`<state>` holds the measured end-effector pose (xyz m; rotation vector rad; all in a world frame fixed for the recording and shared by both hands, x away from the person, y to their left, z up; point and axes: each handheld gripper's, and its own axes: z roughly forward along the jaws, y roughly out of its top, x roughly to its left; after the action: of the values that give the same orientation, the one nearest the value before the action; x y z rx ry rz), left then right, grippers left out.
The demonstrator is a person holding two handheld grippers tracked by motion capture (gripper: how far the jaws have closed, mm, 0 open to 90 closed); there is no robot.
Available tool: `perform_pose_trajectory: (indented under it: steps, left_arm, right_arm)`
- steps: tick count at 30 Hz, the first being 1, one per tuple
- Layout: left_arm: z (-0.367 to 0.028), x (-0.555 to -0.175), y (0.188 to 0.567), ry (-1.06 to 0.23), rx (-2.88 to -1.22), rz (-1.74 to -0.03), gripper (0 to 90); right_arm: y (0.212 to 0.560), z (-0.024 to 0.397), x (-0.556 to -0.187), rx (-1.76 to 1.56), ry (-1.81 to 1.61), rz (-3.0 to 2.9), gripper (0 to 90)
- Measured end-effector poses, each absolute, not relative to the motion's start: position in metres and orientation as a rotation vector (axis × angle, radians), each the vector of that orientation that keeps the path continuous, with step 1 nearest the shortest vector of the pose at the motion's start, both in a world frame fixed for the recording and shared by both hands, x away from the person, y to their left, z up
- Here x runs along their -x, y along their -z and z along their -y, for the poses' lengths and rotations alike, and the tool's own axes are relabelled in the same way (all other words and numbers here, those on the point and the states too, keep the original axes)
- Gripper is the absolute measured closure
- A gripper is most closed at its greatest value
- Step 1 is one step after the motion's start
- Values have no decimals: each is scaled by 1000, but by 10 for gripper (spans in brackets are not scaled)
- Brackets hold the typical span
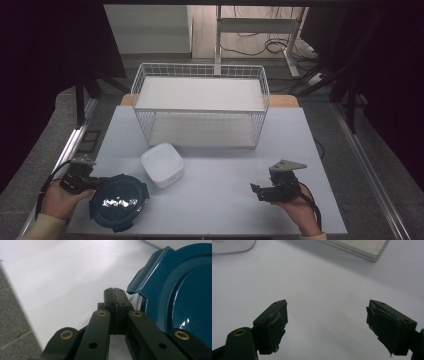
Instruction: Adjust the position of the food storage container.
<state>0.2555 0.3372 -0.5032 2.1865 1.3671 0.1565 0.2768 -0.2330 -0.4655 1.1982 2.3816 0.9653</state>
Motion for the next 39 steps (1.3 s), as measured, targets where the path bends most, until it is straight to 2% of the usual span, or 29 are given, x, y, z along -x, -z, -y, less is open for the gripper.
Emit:
perform_pose_trajectory:
  steps: [34, 39]
  left_arm:
    - [-295, -258, 506, -77, -2207, -1261, 900]
    - [-310, -248, 494, -153, -2151, -1304, 900]
  right_arm:
    - [469, 232, -278, -1196, -945, -2401, 167]
    - [469, 232, -278, -1195, -946, -2401, 167]
